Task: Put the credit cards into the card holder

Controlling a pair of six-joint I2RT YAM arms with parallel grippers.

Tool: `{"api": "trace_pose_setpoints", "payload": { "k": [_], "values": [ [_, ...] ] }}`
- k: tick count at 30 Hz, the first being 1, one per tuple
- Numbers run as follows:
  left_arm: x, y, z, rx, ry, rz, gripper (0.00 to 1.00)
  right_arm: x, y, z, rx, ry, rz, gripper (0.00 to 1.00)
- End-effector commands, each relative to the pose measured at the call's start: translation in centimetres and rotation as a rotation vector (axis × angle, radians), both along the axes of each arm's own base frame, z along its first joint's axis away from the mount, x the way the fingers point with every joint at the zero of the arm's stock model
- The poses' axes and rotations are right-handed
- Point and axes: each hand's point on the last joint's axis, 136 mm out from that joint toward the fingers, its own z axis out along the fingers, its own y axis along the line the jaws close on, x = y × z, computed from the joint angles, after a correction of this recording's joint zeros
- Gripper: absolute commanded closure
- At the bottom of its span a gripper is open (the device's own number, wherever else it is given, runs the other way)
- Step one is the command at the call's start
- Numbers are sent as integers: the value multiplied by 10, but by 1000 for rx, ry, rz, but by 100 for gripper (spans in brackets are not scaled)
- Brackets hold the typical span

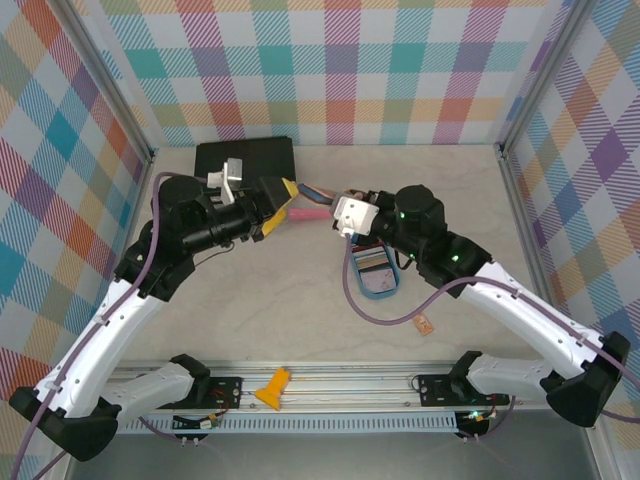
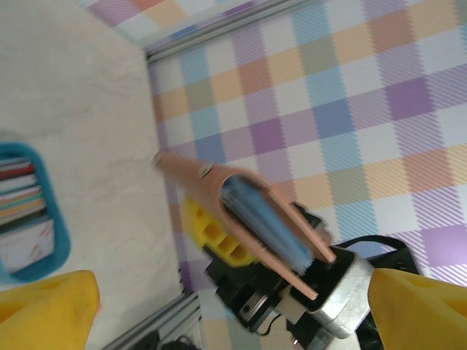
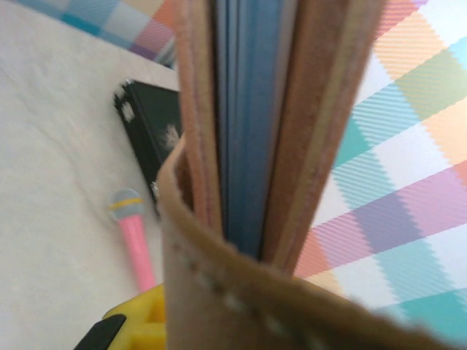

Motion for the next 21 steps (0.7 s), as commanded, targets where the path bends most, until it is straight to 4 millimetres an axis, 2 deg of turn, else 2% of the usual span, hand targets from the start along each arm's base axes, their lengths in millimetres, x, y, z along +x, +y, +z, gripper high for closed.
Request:
{"api": "trace_pose_setpoints", "payload": {
  "k": [1,3,6,8,10,12,15,18,21],
  "values": [
    [-4,-5,-16,-66,131,-1,3,5,5,34,-86,-242,-13,100],
    [0,-10,-1,-164,104,6,2,3,12,28,-114,-250,-6,100],
    [2,-12,7,-188,84,22,2,2,22,20,-161,-286,0,100],
    [4,-11,10,-198,77,42,6,-1,27,16,-180,-310,16,100],
    [7,-8,15,-228,66,68,17,-2,31,11,-196,-318,29,100],
    [8,-7,21,-258,46,77,37,-2,33,9,-199,-312,30,100],
    [8,-13,20,-262,50,52,59,-1,34,5,-201,-299,32,100],
    [6,-20,16,-251,58,18,74,1,35,6,-204,-303,24,100],
    [6,-26,9,-233,74,-1,79,2,35,9,-205,-329,16,100]
  ]
}}
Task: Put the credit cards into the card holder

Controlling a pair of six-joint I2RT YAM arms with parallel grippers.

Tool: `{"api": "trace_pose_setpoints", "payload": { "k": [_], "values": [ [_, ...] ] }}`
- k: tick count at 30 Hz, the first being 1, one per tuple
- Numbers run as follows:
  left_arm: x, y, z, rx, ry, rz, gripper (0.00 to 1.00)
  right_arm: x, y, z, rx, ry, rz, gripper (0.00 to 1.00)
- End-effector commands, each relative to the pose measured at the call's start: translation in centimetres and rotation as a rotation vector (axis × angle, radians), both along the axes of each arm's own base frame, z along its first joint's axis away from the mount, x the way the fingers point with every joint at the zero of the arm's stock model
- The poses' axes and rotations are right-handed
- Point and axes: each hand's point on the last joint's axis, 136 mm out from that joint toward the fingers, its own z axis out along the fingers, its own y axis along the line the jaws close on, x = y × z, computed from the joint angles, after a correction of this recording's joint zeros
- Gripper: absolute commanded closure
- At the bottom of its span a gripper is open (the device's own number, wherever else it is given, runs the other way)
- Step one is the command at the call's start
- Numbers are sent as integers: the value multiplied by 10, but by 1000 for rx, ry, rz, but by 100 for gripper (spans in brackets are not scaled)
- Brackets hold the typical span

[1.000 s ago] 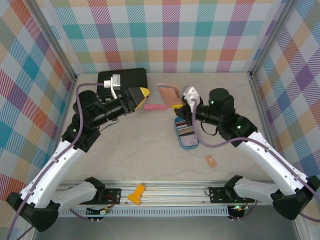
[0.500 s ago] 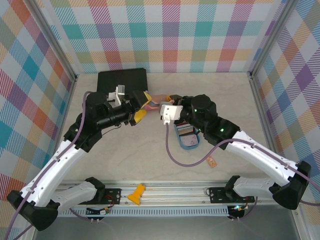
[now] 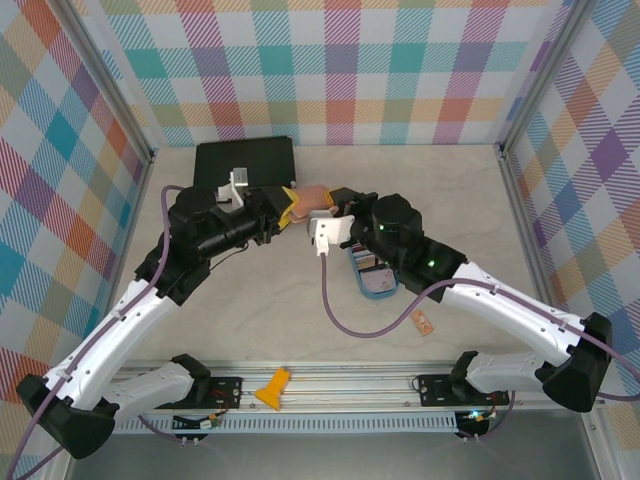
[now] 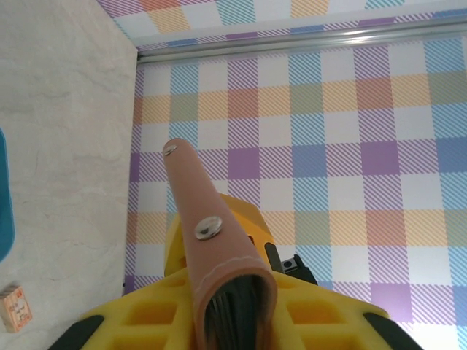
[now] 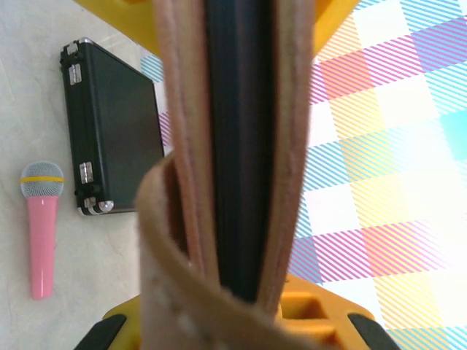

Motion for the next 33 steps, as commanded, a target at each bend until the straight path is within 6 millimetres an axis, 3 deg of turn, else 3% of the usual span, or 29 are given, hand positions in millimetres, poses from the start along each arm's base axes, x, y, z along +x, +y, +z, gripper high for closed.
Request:
{"api": "trace_pose_setpoints", "payload": {
  "k": [1,2,4,5,8,10,15,19,26,33],
  "values": [
    [-12,-14,21,-50,-75,-80,79,0,8,4,-11,-44,17,100],
    [-12,-15,21,-46,-81,-88,81,0,8,3,-19,-51,17,100],
    [-12,-18,22,-36,-108,-102,95,1,8,3,-18,-51,14,100],
    [-12,-16,21,-19,-123,-96,100,1,7,3,-9,-40,7,95],
    [-11,-6,21,65,-212,-60,100,-4,-7,-2,43,79,14,49],
    [-10,3,26,104,-294,-27,100,-20,-18,-9,103,179,68,39],
    [-6,5,32,177,-445,-64,100,-72,-41,-22,178,336,210,36],
    [-9,3,31,205,-507,-114,100,-99,-46,-16,263,398,302,33],
    [-18,1,25,237,-519,-177,100,-109,-36,-5,290,463,373,37],
    [-19,3,17,257,-489,-175,100,-122,-30,-10,224,425,448,39]
  ]
}}
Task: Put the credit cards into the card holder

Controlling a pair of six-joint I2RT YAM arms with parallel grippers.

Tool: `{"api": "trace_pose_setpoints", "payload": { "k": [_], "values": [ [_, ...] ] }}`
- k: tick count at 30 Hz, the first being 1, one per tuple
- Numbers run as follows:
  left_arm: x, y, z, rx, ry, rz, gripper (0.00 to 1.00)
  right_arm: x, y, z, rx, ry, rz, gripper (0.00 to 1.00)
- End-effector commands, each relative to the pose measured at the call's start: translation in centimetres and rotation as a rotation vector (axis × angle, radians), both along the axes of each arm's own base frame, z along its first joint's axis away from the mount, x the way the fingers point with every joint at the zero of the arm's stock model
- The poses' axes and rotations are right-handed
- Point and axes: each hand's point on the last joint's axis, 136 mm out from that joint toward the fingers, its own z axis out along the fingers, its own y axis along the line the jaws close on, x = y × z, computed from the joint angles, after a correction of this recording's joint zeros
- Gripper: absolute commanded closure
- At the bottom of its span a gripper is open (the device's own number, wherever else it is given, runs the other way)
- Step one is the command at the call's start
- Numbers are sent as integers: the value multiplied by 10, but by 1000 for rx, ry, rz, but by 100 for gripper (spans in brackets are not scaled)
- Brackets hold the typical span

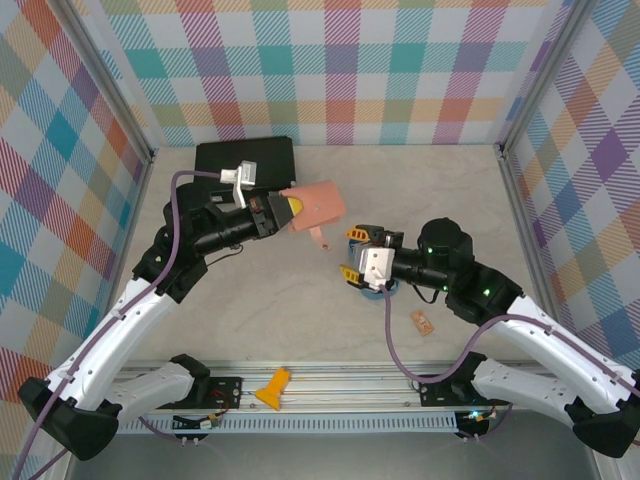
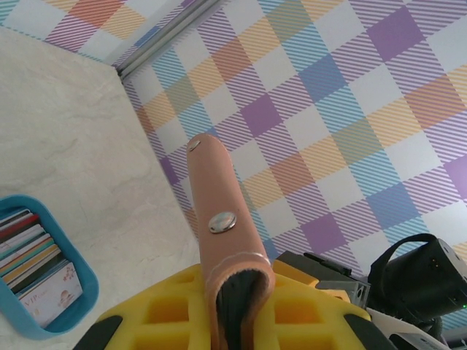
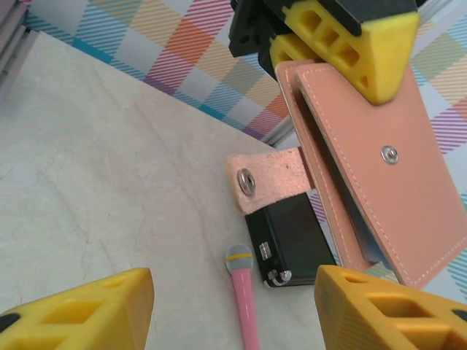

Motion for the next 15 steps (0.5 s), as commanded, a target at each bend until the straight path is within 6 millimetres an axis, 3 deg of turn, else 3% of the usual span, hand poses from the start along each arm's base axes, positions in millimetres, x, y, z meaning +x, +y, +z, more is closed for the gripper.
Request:
{"api": "trace_pose_setpoints", "payload": {
  "k": [1,7,15],
  "values": [
    [-8,4,14,3,-51,-13,100,-16,1,14,14,-64,78,40],
    [-9,6,7,47,-65,-15,100,-19,-5,8,-24,-60,74,41],
    [-13,10,2,82,-82,-9,100,-25,-9,1,-19,-41,82,34]
  ]
}}
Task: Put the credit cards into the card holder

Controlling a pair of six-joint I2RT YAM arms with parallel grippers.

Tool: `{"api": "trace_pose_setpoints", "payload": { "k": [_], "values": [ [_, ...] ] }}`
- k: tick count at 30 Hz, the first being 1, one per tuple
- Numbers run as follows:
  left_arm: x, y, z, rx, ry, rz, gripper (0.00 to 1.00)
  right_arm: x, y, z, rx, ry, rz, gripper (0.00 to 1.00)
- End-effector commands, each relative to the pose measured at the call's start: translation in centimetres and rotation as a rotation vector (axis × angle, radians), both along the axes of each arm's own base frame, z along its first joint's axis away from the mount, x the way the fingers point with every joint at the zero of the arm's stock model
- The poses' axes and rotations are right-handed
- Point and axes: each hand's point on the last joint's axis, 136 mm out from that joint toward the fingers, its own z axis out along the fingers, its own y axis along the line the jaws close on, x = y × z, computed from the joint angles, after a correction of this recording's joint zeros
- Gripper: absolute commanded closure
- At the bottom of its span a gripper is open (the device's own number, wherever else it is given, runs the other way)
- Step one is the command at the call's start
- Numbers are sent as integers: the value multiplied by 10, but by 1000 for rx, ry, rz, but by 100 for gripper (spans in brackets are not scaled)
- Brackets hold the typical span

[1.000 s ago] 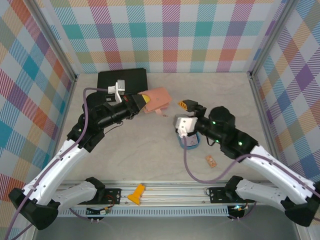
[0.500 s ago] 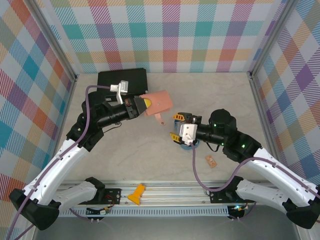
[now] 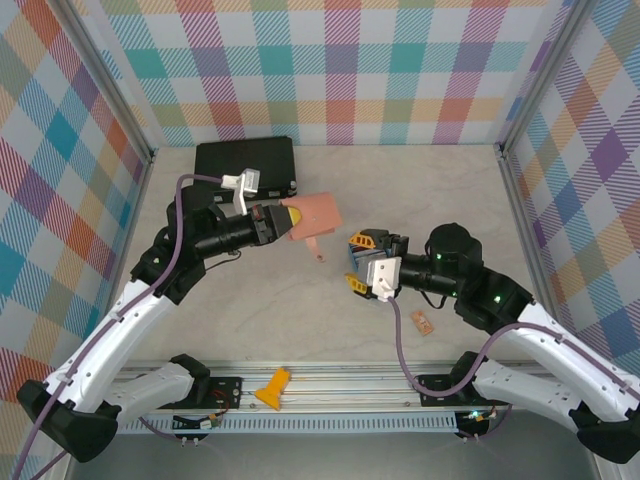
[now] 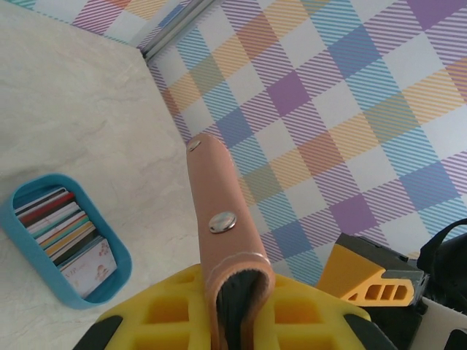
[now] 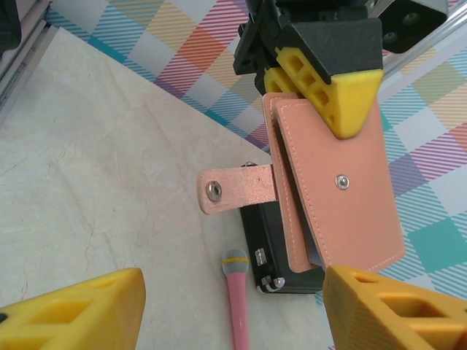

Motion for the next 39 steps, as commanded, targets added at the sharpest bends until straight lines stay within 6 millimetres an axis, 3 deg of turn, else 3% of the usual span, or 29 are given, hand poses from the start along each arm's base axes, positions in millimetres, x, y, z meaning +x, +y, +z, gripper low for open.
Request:
{"api": "trace_pose_setpoints", "payload": {
  "k": [1,15,22,28,39],
  "values": [
    [-8,4,22,-14,-88,-16,100,-12,1,0,7,35,47,36],
    [-19,-2,35,-83,-116,-83,100,-22,17,27,50,54,140,54],
    [-21,-3,38,-109,-117,-92,100,-30,38,20,5,37,197,52],
    [-22,-6,40,-131,-107,-114,100,-18,51,19,-7,-17,153,54],
    [-24,-11,37,-131,-94,-133,100,-7,54,26,6,-104,91,71]
  ]
}}
